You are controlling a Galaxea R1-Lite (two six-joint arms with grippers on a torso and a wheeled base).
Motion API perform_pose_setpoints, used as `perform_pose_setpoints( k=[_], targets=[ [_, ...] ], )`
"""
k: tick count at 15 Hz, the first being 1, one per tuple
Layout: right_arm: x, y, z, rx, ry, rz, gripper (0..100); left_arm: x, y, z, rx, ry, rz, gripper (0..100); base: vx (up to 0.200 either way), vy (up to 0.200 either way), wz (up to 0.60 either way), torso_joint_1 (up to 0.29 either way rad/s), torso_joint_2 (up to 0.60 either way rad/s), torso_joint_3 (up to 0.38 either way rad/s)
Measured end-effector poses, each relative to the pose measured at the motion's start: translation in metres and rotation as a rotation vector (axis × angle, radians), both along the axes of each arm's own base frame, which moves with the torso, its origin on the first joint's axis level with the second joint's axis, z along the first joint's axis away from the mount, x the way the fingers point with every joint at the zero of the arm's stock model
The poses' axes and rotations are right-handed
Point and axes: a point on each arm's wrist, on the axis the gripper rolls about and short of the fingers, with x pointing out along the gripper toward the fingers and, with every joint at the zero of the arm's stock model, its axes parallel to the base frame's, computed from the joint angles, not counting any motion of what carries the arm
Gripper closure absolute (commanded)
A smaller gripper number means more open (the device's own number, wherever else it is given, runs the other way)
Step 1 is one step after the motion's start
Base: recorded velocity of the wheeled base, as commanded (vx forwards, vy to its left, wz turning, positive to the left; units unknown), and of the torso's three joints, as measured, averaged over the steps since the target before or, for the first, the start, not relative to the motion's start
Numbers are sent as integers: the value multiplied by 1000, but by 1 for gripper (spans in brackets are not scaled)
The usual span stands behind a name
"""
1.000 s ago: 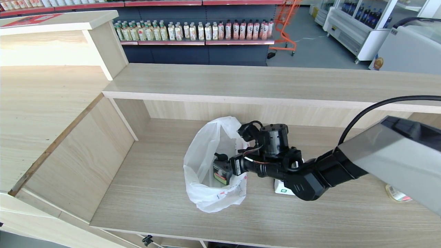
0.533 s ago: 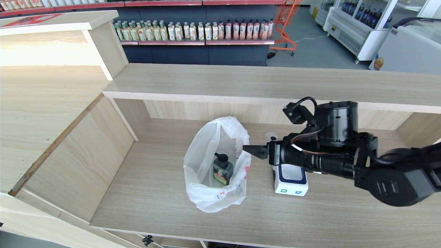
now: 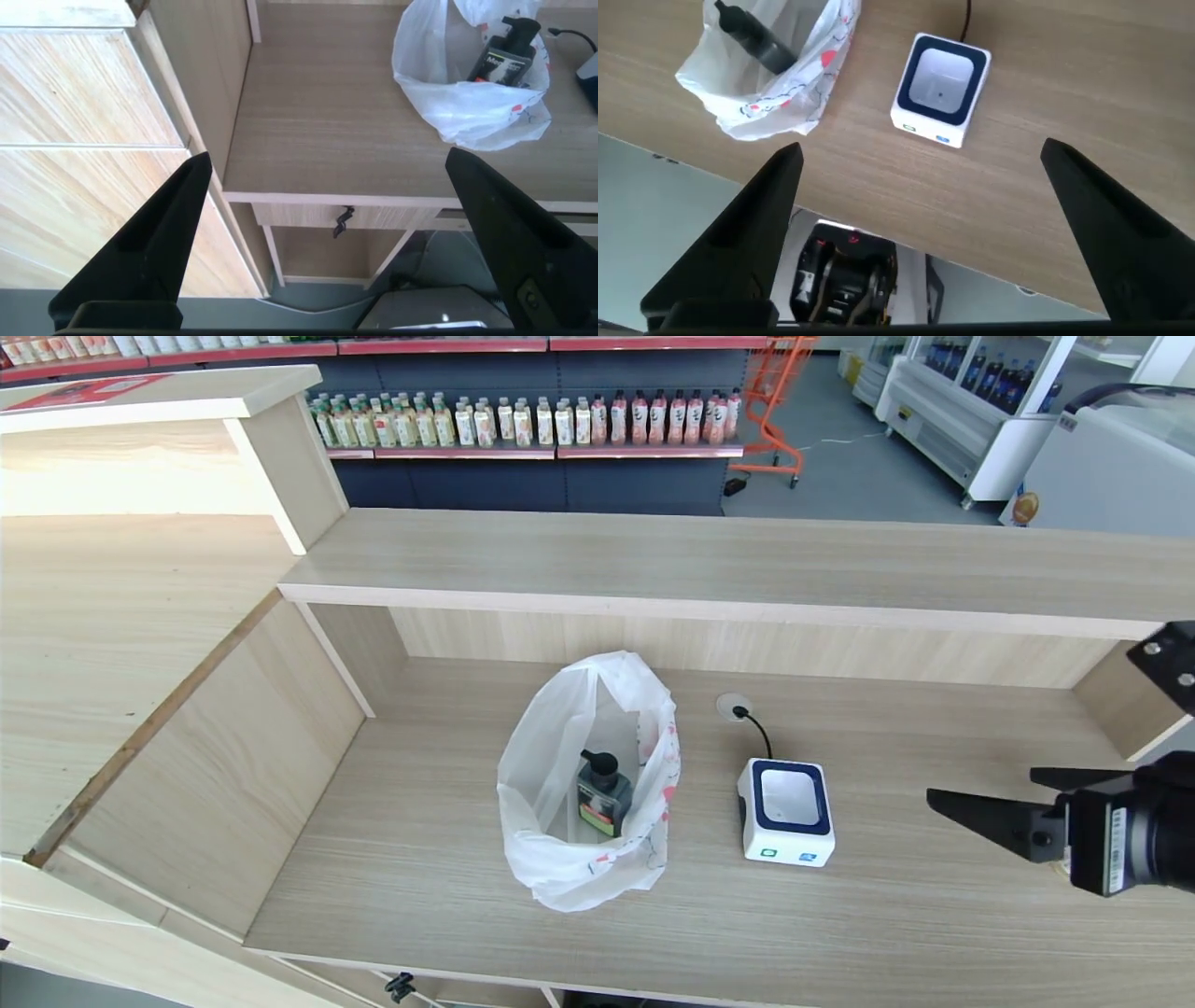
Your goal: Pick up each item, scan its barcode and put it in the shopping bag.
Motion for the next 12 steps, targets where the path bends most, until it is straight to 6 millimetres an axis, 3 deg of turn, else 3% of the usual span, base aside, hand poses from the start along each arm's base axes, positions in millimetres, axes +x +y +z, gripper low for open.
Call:
perform_pose_setpoints(
  k=[6, 11, 12],
  targets=[
    [-58, -42, -6, -4, 11, -182, 0, 0, 0, 0, 0, 0, 1, 0, -67, 0, 0, 1, 0, 2],
    [-67, -46, -3, 12, -31, -198, 0, 0, 0, 0, 1, -1, 0, 0, 0, 0, 0, 0, 0, 0],
    [-67, -46, -3, 13, -32, -197, 0, 0, 0, 0, 1, -1, 0, 0, -200, 0, 0, -7, -2, 2]
  ],
)
